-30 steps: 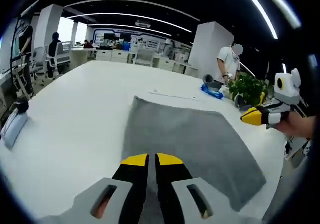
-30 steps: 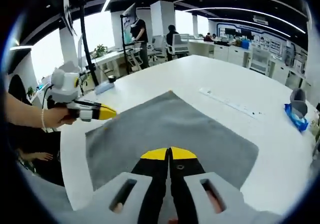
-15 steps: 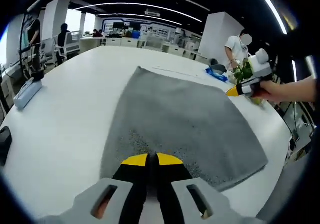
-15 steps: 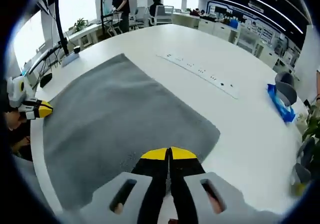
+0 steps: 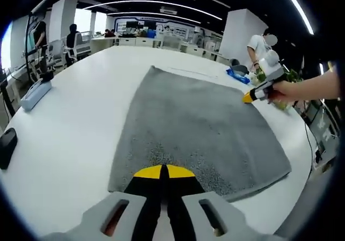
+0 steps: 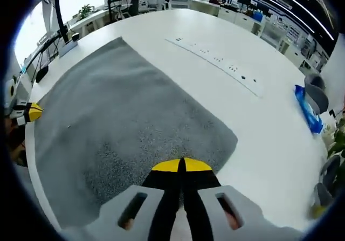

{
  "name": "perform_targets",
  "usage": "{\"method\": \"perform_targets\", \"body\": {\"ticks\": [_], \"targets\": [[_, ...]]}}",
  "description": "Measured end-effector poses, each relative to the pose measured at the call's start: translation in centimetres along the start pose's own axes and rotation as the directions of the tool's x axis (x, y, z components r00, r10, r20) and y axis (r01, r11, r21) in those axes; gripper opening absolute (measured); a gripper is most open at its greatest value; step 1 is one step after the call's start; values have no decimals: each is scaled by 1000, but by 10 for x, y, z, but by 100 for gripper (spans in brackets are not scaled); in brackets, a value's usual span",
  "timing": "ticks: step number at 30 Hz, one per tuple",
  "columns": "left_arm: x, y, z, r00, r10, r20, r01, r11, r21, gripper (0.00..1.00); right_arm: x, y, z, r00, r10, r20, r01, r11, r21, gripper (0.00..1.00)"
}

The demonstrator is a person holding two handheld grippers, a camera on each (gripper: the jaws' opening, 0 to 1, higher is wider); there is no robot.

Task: Fold the towel on the table until its edges align and the towel forms a compact rectangular stack.

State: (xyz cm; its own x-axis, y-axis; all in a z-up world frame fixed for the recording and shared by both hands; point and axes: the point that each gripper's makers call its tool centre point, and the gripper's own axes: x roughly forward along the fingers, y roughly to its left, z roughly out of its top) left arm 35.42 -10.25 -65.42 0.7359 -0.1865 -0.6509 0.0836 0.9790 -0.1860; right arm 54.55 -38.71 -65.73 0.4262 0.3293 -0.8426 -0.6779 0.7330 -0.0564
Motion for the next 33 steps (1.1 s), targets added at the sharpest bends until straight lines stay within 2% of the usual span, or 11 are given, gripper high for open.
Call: {"method": "perform_targets", "body": {"ticks": [2, 3, 5, 10, 17, 21, 29, 33], "targets": [[0, -1, -1, 999, 8, -35, -7, 1000, 17, 1, -2, 0, -3, 1000, 10, -2, -10, 1000, 30, 0], [0, -1, -1, 998, 14, -58, -10, 998, 66, 1, -2, -1, -4, 1000, 9, -3, -9, 999, 48, 0], [0, -3, -2, 997, 23, -72, -15, 994, 110, 1, -4, -1, -6, 1000, -3, -8, 3, 997, 73, 0], [-2, -6, -2, 998, 30, -59, -19, 983, 181, 1, -5, -2, -10, 999, -36, -12, 37, 998, 53, 0], [-1, -4, -1, 997, 33, -74, -19, 982, 190, 0, -11, -3, -19, 998, -62, -12, 63, 994, 93, 0], [0, -4, -1, 995, 35, -93, -15, 978, 207, 0, -14, -3, -22, 997, -79, -9, 79, 994, 74, 0], [3, -8, 0, 993, 24, -120, 2, 978, 210, 0, -22, -5, -35, 995, -88, -41, 91, 992, 84, 0], [7, -12, 2, 991, 19, -132, 14, 971, 240, 0, -27, -7, -43, 993, -98, -61, 103, 991, 91, 0]]}}
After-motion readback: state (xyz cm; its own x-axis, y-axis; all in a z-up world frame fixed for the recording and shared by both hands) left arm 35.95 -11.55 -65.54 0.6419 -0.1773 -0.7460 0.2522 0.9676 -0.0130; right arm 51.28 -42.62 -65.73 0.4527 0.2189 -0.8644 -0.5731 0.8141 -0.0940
